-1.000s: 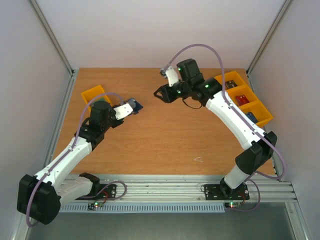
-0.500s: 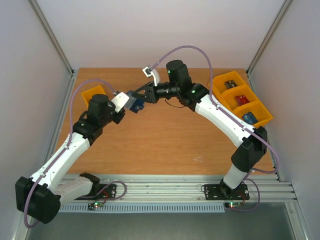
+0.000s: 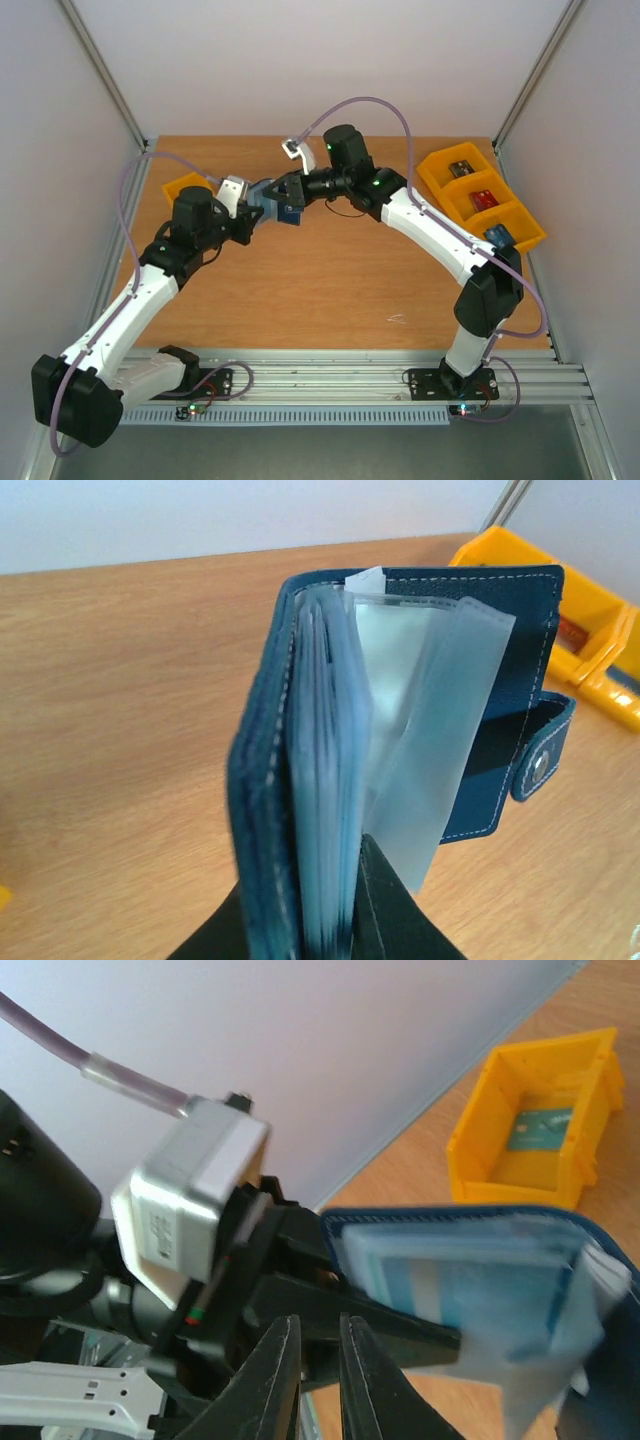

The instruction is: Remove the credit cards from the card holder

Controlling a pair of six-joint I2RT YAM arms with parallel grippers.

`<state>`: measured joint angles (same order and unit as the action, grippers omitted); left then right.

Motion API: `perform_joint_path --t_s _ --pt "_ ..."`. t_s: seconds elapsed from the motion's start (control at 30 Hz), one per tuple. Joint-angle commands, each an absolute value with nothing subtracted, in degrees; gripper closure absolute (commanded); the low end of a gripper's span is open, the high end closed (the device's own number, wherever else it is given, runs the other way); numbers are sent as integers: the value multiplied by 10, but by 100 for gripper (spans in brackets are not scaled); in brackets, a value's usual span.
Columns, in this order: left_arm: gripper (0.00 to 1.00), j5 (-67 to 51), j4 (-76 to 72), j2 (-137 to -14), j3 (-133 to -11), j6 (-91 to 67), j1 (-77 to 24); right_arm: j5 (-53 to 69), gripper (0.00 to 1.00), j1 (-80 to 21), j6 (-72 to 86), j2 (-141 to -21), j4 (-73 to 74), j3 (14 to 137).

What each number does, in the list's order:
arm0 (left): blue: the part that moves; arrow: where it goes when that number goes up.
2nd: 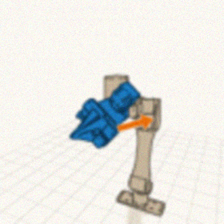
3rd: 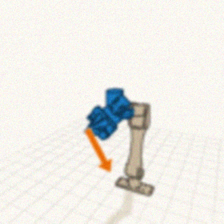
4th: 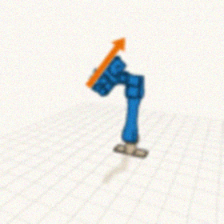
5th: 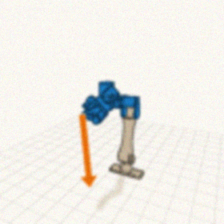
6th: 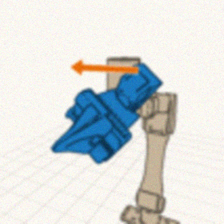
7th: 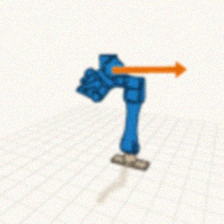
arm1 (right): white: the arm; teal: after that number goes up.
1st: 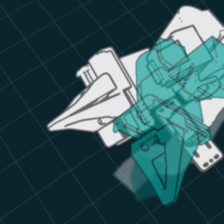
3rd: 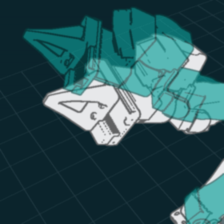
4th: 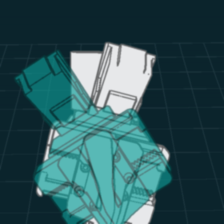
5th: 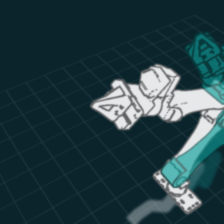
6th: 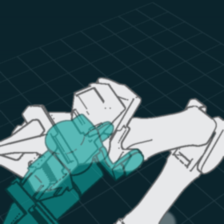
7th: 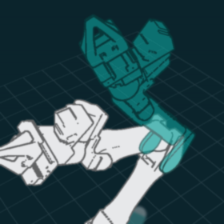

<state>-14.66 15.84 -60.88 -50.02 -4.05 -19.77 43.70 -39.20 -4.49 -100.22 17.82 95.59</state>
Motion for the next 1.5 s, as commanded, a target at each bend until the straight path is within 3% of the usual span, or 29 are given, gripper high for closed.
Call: perform_joint_path --t_s 0.0,0.33,0.53,0.67,0.83,1.2,1.47 --pt "100 -214 96 -599 -516 -149 -174 392 90 -388 -47 -1011 228 968" --pt "100 -309 25 -593 -498 -230 -129 311 92 -366 -88 -1035 377 1026" --pt "100 -224 87 -603 -507 -184 -131 305 90 -369 -145 -1009 402 1050" --pt "100 -202 95 -604 -511 -137 -137 372 90 -405 -199 -1007 381 1063" --pt "100 -244 60 -607 -511 -177 -139 431 91 -421 -153 -1054 345 1099" --pt "100 -270 44 -609 -508 -191 -138 328 94 -416 -118 -1139 415 1199" --pt "100 -353 -4 -607 -497 -227 -123 384 93 -356 -90 -1091 370 1110"
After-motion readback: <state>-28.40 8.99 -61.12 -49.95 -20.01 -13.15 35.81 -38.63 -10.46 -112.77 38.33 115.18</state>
